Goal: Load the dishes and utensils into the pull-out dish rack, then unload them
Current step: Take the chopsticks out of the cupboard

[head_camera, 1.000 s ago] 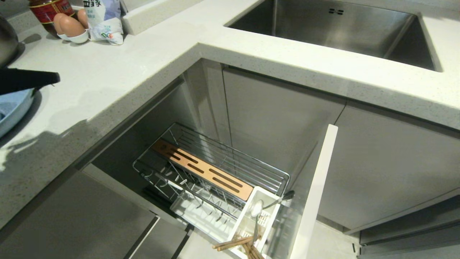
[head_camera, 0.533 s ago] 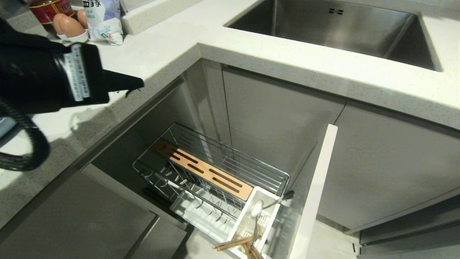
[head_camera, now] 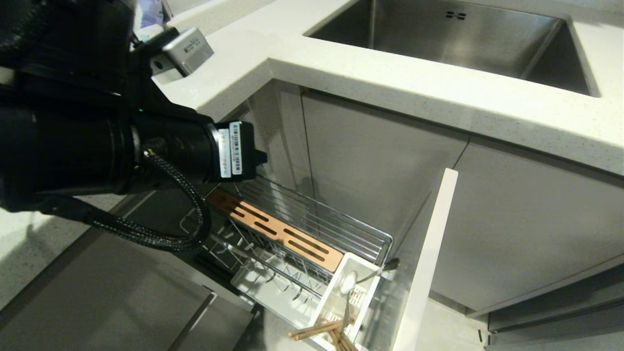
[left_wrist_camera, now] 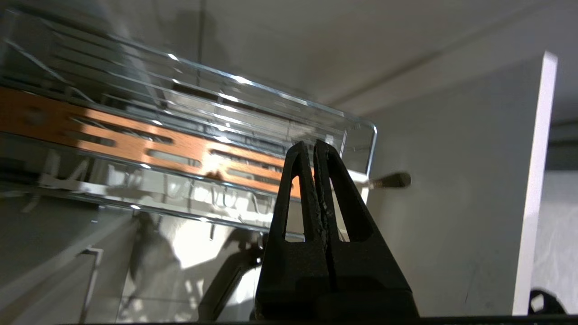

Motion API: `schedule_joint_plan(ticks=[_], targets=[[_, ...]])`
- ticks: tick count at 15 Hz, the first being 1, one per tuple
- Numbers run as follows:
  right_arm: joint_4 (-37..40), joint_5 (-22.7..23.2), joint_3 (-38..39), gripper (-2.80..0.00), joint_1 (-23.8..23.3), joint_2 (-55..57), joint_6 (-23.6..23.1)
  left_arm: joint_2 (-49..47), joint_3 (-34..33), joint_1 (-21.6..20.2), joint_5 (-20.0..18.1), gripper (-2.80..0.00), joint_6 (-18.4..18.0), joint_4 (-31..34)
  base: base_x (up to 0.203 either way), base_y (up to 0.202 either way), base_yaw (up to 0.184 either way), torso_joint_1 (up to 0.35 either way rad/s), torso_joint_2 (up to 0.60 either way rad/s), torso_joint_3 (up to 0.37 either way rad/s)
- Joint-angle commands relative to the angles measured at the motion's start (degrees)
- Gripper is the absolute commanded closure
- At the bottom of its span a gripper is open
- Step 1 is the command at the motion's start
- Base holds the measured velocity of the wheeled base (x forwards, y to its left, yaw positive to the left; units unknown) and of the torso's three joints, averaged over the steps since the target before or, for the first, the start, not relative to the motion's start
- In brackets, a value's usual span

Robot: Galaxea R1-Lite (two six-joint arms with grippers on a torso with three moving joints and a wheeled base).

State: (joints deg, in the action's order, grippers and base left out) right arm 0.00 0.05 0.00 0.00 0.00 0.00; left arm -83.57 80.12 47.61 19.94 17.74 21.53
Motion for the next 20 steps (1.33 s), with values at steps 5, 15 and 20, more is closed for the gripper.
schedule_joint_plan(ticks=[5,15,20], targets=[[0.00,-0.05,0.00,0.00,0.00,0.00,0.00,-6.98,0.37,3.11,-1.91,0.00,2.27,7.13,0.000,0.000,0.000,0.000,0.00,0.000],[0.00,0.04,0.00,0.00,0.00,0.00,0.00,-20.01,7.63,3.52,-11.32,-2.80,5.75,27.95,0.000,0.000,0.000,0.000,0.00,0.000],[0.00,0.04,0.00,0.00,0.00,0.00,0.00,-26.54,9.93,0.24,-12.81,-2.80,5.70,34.06,0.000,0.000,0.000,0.000,0.00,0.000]])
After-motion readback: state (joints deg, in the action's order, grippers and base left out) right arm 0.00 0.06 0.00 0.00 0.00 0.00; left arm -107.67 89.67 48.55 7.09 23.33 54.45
